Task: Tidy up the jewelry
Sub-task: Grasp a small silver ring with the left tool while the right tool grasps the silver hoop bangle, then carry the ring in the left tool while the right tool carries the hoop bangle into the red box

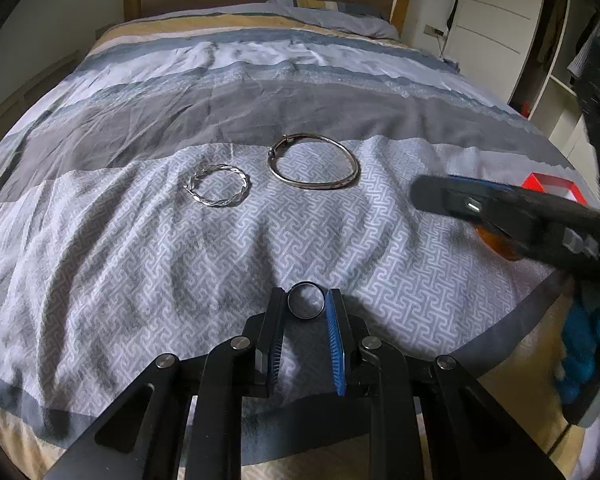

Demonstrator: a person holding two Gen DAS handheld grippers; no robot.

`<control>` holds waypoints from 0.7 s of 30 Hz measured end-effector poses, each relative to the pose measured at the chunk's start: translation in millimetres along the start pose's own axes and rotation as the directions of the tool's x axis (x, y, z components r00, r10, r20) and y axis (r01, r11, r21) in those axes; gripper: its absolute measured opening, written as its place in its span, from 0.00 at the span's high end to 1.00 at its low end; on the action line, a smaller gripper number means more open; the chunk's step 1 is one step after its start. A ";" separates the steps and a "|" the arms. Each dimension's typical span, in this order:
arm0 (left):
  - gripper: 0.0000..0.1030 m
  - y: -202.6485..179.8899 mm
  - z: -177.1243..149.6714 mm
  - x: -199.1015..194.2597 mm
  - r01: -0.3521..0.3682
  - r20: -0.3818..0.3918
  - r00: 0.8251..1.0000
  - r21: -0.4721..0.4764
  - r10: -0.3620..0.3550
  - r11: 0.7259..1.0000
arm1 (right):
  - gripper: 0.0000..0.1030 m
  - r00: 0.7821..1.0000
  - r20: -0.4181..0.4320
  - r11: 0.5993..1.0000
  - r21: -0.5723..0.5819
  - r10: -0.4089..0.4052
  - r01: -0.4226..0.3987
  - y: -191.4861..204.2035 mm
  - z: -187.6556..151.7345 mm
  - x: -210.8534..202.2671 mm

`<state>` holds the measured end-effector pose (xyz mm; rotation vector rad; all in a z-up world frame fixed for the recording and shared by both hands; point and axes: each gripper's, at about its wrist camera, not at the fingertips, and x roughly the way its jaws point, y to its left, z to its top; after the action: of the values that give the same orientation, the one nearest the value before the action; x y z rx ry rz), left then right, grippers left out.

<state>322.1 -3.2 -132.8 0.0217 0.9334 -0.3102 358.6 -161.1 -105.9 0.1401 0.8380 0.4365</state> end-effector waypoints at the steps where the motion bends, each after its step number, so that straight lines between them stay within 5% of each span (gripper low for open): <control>1: 0.81 0.4 -0.2 -0.5 0.002 0.004 1.000 -0.001 -0.002 1.000 | 0.57 1.000 -0.001 1.000 0.001 0.000 0.000 0.4 2.6 4.3; 13: 0.81 16.1 -3.5 -16.0 0.027 0.042 0.999 -0.043 -0.026 0.999 | 0.81 0.998 -0.045 0.999 0.021 -0.031 0.032 -5.6 30.4 62.5; 21: 0.81 18.6 -6.0 -23.2 0.021 0.050 0.999 -0.066 -0.018 0.998 | 0.84 0.988 -0.146 0.998 0.003 -0.056 0.057 -4.4 41.3 91.8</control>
<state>309.5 21.4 -120.2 -0.0559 0.8952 -0.2964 444.6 -123.8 -142.8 0.0915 0.9847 0.3933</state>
